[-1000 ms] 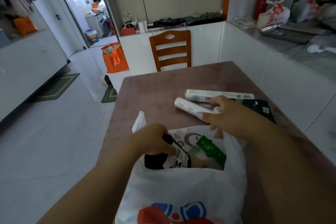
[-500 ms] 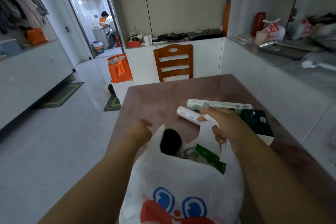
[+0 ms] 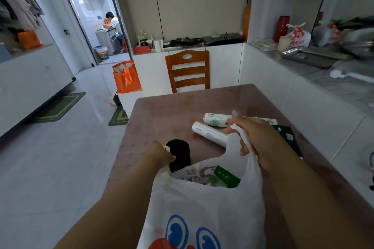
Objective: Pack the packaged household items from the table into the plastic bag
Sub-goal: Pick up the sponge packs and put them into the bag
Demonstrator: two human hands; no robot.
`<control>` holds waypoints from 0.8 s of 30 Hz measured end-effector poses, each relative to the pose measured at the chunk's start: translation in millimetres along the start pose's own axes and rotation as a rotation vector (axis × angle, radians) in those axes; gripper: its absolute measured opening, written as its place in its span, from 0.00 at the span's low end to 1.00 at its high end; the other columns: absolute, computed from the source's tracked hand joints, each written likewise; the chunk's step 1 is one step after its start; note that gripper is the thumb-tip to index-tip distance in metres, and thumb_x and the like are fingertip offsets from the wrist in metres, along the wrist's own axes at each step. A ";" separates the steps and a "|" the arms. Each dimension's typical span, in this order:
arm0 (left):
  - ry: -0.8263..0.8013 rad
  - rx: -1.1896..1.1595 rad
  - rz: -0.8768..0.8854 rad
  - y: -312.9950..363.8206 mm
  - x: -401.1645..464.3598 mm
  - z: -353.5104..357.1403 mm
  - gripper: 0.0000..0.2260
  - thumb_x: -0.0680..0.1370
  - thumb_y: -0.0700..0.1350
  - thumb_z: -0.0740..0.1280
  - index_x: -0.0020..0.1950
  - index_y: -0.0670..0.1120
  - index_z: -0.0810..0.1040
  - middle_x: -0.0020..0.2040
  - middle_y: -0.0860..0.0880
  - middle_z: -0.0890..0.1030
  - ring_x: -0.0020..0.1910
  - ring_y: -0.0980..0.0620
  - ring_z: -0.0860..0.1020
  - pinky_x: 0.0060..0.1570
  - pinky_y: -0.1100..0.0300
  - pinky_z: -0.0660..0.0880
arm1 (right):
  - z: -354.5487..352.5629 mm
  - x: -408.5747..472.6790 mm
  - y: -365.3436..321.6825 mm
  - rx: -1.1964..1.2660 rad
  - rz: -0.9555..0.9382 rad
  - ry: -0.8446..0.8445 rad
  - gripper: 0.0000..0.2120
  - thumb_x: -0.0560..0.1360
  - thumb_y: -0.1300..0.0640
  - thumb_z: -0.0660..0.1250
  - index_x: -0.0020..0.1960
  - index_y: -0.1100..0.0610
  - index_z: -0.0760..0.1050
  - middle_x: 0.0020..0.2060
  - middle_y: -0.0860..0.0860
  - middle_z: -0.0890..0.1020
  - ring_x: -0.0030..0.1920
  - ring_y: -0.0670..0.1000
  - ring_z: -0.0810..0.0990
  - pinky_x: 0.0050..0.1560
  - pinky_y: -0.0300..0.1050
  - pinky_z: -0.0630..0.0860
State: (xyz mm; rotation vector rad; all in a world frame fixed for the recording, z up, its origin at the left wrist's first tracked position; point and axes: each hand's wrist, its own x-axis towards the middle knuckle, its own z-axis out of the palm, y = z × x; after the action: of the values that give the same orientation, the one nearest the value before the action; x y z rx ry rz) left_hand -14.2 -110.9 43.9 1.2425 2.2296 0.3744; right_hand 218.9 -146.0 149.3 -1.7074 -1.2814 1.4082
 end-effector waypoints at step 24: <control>-0.118 -1.068 -0.092 -45.0 8.0 -34.3 0.19 0.77 0.59 0.61 0.49 0.47 0.84 0.37 0.48 0.86 0.24 0.51 0.78 0.28 0.59 0.76 | 145.7 158.5 34.5 -0.523 -0.433 0.003 0.32 0.69 0.47 0.72 0.70 0.46 0.65 0.65 0.54 0.75 0.62 0.58 0.75 0.61 0.53 0.75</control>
State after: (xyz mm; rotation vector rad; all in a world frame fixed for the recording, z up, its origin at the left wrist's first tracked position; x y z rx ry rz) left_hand -69.0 -127.3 47.0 0.5444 1.5455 1.2045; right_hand 88.5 -33.6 15.6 -1.5918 -1.9997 0.8628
